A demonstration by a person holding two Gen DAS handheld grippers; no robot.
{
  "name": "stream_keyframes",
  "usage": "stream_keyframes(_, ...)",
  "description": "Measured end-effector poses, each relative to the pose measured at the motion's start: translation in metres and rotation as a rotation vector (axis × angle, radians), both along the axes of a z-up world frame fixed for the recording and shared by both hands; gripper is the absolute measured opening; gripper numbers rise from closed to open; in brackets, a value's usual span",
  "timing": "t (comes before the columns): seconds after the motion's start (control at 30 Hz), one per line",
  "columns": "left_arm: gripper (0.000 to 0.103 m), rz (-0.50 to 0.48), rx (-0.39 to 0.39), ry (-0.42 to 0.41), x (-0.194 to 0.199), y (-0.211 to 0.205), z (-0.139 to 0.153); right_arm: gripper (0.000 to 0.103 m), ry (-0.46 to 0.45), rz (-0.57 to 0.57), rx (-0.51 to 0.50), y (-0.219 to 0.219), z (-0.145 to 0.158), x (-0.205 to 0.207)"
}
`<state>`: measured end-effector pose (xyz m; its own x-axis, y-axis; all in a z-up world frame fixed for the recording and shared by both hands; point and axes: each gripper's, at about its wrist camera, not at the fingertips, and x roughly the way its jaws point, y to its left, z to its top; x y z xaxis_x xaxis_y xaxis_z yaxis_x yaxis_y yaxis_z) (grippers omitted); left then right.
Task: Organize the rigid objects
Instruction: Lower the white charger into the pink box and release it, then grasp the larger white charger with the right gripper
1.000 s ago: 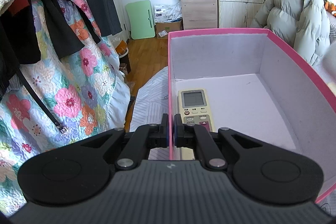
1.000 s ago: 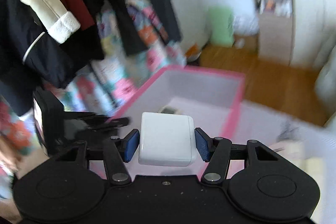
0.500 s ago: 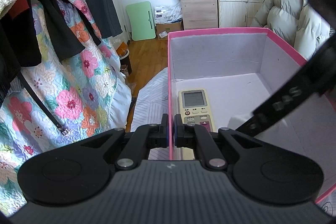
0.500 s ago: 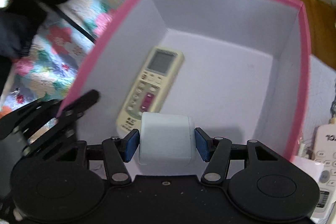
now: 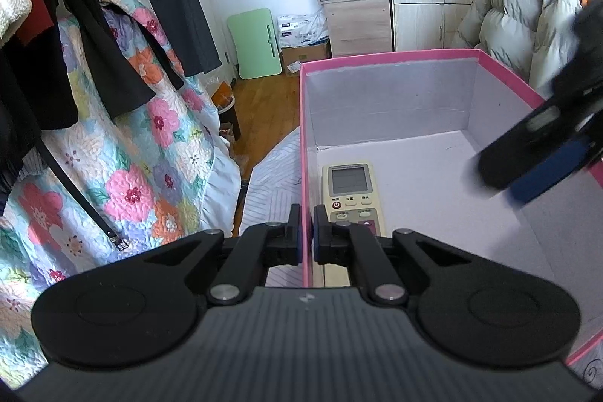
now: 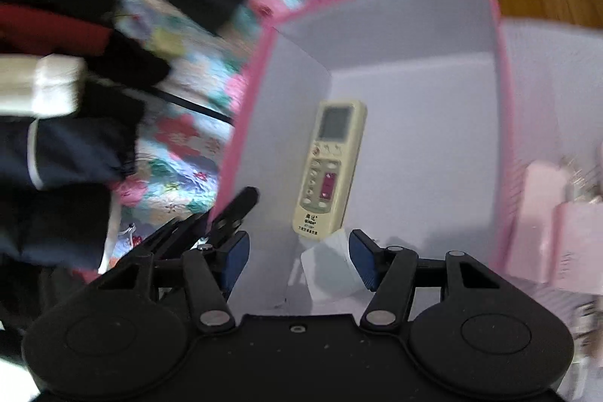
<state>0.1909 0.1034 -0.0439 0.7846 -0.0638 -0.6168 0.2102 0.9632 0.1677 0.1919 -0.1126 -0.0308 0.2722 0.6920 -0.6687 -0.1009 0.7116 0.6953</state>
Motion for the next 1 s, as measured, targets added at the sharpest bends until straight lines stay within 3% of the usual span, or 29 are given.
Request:
stream_keyframes(0.07,0.004,0.000,-0.001,0.000,0.000,0.000,0.000,0.066,-0.090,0.006,-0.006,-0.018,0.016,-0.013)
stream_keyframes(0.17,0.004,-0.001,0.000,-0.001,-0.001,0.000,0.000,0.067,-0.177,-0.116,-0.014,-0.063,0.024,-0.032)
stream_keyframes(0.37,0.004,-0.005,0.005,-0.002,-0.001,0.000,0.000,0.068,-0.231,-0.245,-0.226,-0.120,0.005,-0.068)
stream_keyframes(0.57,0.004,-0.002,0.002,-0.004,-0.002,0.000,-0.001,0.062,-0.328,-0.255,-0.446,-0.113,-0.019,-0.093)
stream_keyframes(0.8,0.005,-0.012,0.017,-0.008,-0.002,-0.001,0.000,0.060,-0.455,-0.141,-0.582,-0.081,-0.032,-0.087)
stream_keyframes(0.97,0.005,-0.002,0.017,-0.014,-0.003,0.000,0.000,0.060,-0.464,-0.086,-0.716,-0.065,-0.048,-0.071)
stream_keyframes(1.0,0.005,-0.003,0.019,-0.015,-0.003,-0.001,0.000,0.064,-0.469,-0.062,-0.737,-0.063,-0.051,-0.071)
